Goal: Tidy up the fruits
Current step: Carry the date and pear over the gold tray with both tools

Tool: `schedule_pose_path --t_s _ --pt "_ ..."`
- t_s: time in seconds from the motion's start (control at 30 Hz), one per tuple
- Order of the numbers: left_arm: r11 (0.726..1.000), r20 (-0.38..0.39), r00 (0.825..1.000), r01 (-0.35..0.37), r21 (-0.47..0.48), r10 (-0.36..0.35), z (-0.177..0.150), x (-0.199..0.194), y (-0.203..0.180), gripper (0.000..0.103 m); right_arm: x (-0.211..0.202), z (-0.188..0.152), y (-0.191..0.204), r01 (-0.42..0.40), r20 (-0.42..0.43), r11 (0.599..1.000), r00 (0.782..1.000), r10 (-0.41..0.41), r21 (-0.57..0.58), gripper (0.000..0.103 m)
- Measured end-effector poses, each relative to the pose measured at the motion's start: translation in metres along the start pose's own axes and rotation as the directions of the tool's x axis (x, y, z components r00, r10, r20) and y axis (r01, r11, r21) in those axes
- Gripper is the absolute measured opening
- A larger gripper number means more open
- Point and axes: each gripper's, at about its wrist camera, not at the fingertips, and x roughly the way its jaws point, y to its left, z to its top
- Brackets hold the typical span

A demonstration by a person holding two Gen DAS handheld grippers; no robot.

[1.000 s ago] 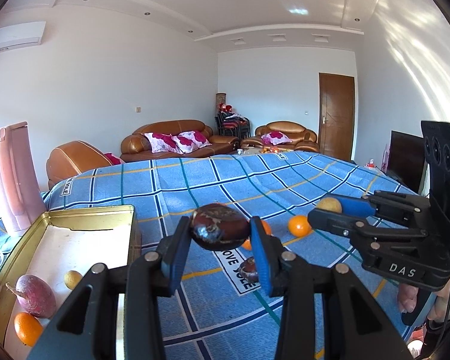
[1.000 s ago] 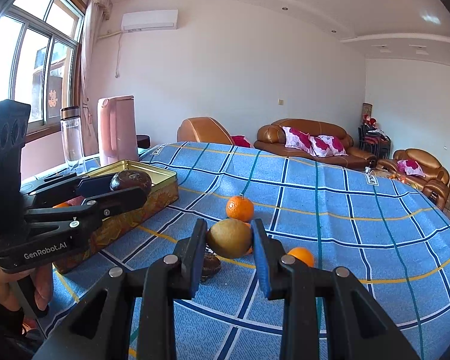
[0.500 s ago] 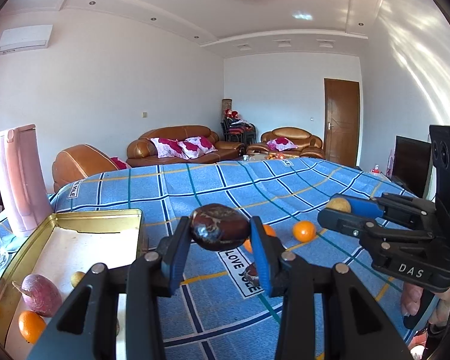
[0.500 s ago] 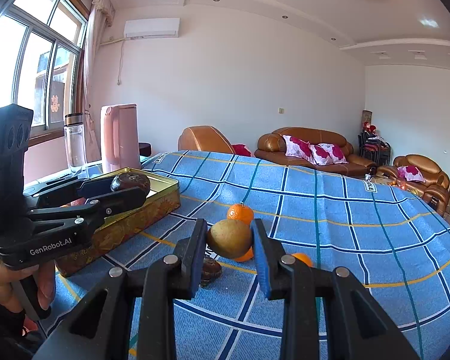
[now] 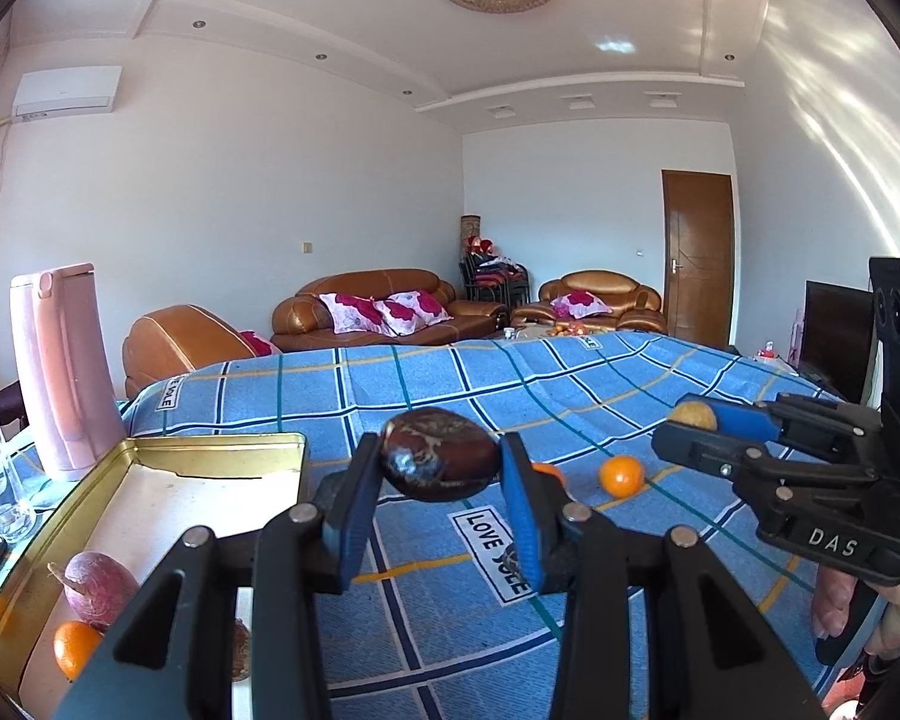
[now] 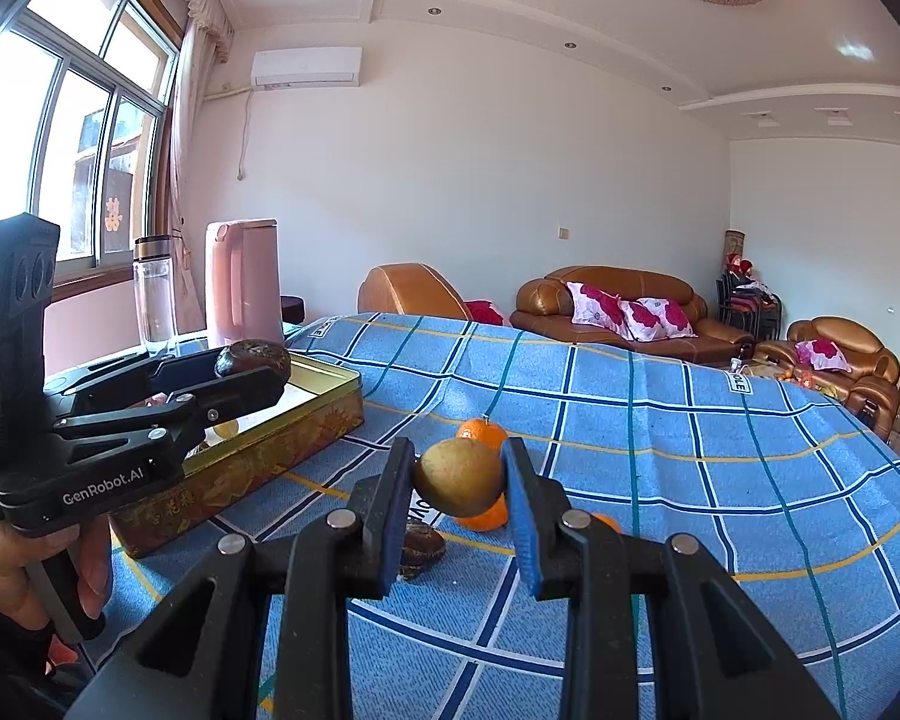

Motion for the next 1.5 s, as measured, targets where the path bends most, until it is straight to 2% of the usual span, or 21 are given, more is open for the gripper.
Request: schedule_pose_path --t_s 0.37,0.8,1.5 --pt "0.997 0.054 0.996 -0.073 0.004 0.073 0.0 -0.013 -0.001 0.041 -0.006 0.0 0.006 0.013 0.023 1.0 1.0 -0.012 -0.022 0.032" --pt "0.998 0.038 0.997 -0.067 -0.014 0.067 0.0 -0.014 0.002 0.041 0.005 0.004 0.017 -0.004 0.004 0.999 1.0 0.004 -0.04 0.032" --pt "0.992 -0.004 0.994 -0.111 -0.056 0.111 -0.004 -0.017 0.033 0.041 0.027 0.01 0.051 -0.069 -0.032 0.993 0.997 0.066 -0.093 0.032"
